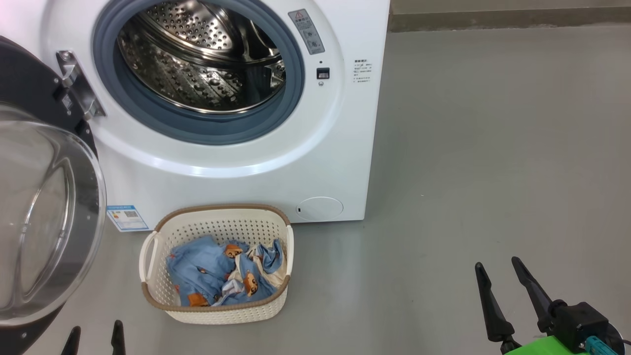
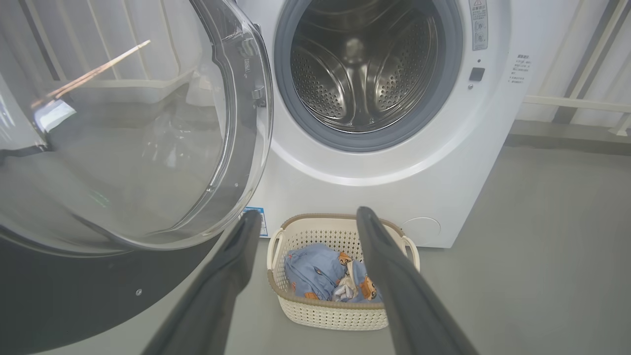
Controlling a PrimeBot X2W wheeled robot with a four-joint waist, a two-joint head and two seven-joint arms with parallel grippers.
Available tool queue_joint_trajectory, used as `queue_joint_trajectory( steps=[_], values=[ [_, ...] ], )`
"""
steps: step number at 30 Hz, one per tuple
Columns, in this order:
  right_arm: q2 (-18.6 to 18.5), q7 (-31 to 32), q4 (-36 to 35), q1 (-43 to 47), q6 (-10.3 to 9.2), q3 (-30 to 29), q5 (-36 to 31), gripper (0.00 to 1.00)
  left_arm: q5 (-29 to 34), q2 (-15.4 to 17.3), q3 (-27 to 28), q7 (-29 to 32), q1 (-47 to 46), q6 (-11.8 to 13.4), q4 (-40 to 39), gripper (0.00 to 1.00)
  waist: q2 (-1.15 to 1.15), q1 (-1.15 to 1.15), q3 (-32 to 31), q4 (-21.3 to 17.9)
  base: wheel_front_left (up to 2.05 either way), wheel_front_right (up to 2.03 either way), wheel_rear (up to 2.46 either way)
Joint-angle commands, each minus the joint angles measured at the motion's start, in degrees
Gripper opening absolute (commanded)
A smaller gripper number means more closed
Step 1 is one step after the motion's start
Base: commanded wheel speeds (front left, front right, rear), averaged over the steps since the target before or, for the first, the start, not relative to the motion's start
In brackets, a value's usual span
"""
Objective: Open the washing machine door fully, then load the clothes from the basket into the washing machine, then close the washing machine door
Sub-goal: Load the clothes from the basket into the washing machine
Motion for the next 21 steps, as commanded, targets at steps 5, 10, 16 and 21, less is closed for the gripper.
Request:
queue_joint_trajectory(
  steps=[5,10,16,21],
  values=[
    [-0.16,-0.69,-1.31,-1.0,0.09,1.68,-0.5,1.0,0.25,0.83,2.27,-0.37,-2.67,-0.11,-0.64,1.0,0.0,0.0,0.55,0.23,1.14,-1.14,0.0],
    [-0.14,-0.69,-1.43,-1.2,0.09,1.65,-0.5,1.0,0.16,0.78,2.57,-0.37,-3.33,-0.13,-0.32,1.0,0.0,0.0,1.34,0.4,1.82,-1.82,0.0],
    [-0.09,-0.69,-1.25,-1.59,0.09,1.65,-0.28,1.0,0.7,0.6,4.64,-0.37,-4.64,0.08,-1.34,1.0,0.0,0.0,2.27,0.68,2.0,-2.0,0.0],
    [-0.15,-0.69,-1.27,-2.0,0.09,1.69,-0.3,1.0,1.29,0.36,4.96,-0.37,-5.0,0.05,-1.83,1.0,0.0,0.0,3.11,0.91,1.33,-1.33,0.0]
  ],
)
